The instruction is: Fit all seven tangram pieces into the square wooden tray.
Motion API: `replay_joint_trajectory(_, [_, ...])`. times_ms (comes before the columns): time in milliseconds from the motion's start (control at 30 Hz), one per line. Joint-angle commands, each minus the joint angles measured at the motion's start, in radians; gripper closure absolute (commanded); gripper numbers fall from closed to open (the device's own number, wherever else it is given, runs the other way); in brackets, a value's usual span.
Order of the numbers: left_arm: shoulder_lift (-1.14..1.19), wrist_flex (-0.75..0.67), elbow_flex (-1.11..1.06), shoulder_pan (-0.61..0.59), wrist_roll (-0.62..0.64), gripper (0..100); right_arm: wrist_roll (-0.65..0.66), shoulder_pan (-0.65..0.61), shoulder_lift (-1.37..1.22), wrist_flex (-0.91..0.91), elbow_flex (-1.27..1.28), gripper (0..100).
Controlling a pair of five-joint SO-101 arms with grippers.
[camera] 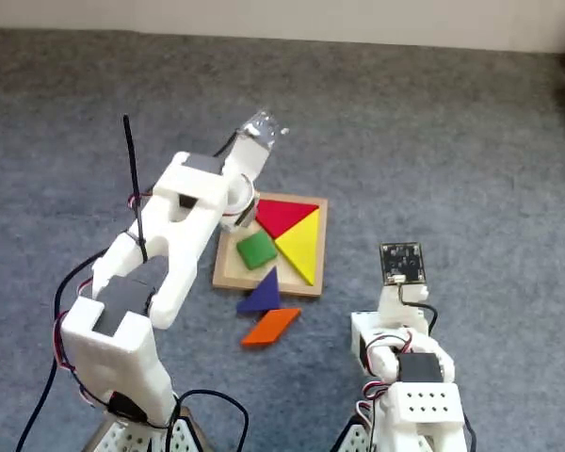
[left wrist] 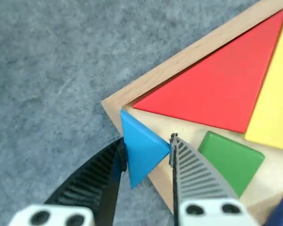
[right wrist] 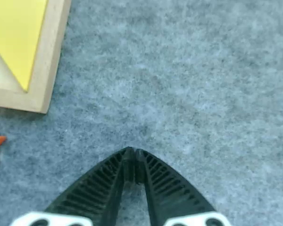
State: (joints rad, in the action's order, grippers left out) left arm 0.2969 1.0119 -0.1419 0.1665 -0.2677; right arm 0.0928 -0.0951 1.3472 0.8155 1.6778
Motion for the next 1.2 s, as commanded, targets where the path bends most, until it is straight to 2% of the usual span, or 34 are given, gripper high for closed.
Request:
replay_joint_trajectory(0, [-0.004, 0.077, 0.105, 0.019, 0.049, 84, -0.002, 0.01, 0.012, -0.024, 0.031, 96.8])
replay_joint_trajectory(233, [-0.004, 0.124, 0.113, 0.021, 0.078, 77, -0.002, 0.01, 0.012, -0.024, 0.031, 96.8])
replay_joint_trajectory(367, [-0.004, 0.137, 0.116, 0.013, 0.157, 72, -0.002, 0.01, 0.012, -0.024, 0.031, 96.8])
replay_joint_trajectory(500, [-0.015, 0.138, 0.117, 0.015, 0.16, 75, -0.002, 0.01, 0.012, -0.024, 0.031, 96.8])
replay_joint_trajectory(800, [-0.005, 0.267, 0.136, 0.081, 0.153, 78, -0.002, 0.01, 0.012, -0.024, 0.031, 96.8])
replay_joint_trajectory(967, [0.041, 0.264, 0.142, 0.064, 0.149, 78, -0.002, 0.01, 0.012, -0.024, 0.031, 96.8])
replay_joint_trajectory(1167, [0.176, 0.239, 0.173, -0.002, 0.074, 78, -0.002, 0.01, 0.012, -0.024, 0.031, 96.8])
